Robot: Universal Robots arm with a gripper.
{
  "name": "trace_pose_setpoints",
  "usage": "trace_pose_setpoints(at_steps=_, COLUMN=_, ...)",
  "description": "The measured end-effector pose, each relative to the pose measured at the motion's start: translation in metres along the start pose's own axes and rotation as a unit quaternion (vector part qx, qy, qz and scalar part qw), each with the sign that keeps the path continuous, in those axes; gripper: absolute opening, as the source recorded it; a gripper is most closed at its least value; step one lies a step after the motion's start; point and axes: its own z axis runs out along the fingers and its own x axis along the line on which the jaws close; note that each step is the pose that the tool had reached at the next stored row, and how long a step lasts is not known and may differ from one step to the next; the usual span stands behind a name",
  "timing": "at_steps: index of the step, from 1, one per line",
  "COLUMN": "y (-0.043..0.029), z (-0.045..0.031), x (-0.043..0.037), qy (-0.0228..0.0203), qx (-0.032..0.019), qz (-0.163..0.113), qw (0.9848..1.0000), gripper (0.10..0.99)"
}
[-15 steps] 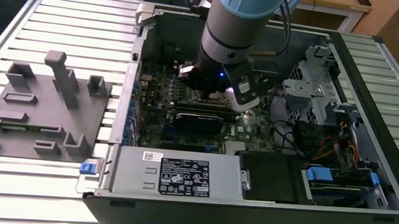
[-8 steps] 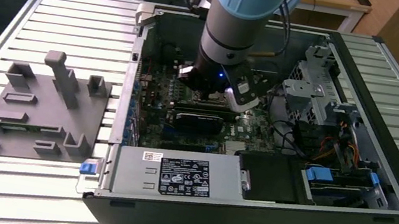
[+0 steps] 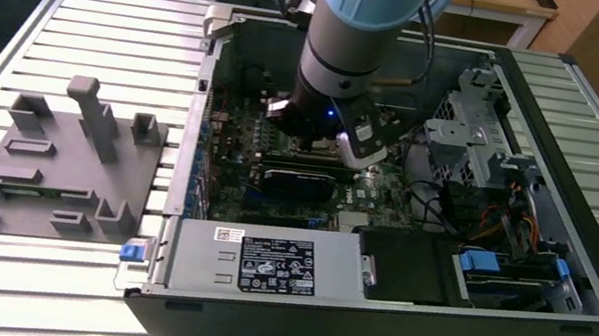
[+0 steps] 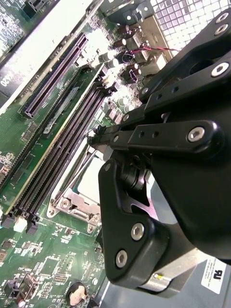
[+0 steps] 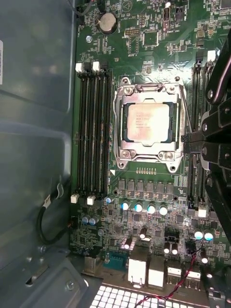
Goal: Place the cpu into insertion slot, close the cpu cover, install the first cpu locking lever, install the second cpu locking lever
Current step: 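Install the second cpu locking lever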
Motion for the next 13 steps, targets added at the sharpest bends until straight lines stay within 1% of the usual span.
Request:
trace_pose_setpoints(at_steps=4, y=-0.0018, z=0.0009, x=0.0018, qy=-0.0001, qx=-0.0046, qz=0.0, qw=1.0, gripper=0.106)
trace_pose_setpoints(at_steps=6, y=-0.0022, z=0.0017, x=0.0022, qy=-0.0002, qx=-0.006, qz=0.0, qw=1.0, gripper=0.106)
trace_pose_setpoints(at_steps=13, y=-0.0034, z=0.0054, x=0.0028, qy=-0.0001, qx=-0.006, qz=0.0, qw=1.0, gripper=0.106)
